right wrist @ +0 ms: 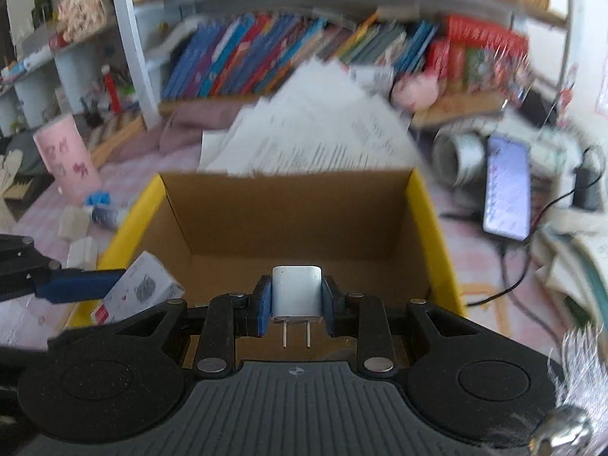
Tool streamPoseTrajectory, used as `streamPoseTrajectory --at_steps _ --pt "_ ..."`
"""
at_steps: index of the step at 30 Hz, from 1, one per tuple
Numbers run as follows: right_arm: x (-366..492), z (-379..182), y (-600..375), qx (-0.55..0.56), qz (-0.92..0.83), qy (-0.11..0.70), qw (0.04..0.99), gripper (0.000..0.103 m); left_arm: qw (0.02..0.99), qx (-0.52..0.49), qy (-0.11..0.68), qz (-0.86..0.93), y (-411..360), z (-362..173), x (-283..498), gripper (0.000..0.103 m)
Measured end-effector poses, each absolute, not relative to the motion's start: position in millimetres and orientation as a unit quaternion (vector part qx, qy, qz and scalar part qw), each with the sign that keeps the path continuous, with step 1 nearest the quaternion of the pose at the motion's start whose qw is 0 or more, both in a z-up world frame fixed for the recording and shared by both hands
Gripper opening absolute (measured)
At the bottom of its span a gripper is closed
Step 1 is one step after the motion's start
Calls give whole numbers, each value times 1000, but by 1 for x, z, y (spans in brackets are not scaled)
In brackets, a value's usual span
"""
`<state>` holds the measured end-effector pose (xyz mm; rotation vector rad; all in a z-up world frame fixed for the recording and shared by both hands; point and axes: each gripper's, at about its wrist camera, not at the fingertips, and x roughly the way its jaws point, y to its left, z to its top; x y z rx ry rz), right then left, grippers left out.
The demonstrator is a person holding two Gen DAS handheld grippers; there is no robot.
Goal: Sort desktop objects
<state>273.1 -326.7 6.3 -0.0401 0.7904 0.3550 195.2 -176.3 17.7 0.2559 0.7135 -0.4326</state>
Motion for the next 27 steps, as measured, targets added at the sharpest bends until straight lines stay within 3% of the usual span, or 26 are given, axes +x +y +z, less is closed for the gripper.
streamPoseTrajectory --at_steps 10,20,22,24,27 --pt "293 -13 -325 -31 196 420 886 25 880 133 409 -203 -190 -1 216 29" --pt "293 -13 -322 -46 204 419 883 25 878 137 413 -199 -195 -1 215 29" --pt "292 -12 -323 -44 203 418 884 25 880 138 411 -196 -194 -1 213 34" --pt "290 -11 -325 -40 202 413 887 45 885 140 403 -188 -194 2 211 35" --pt "286 -8 -328 -34 201 406 891 48 897 140 383 -173 -192 7 205 48"
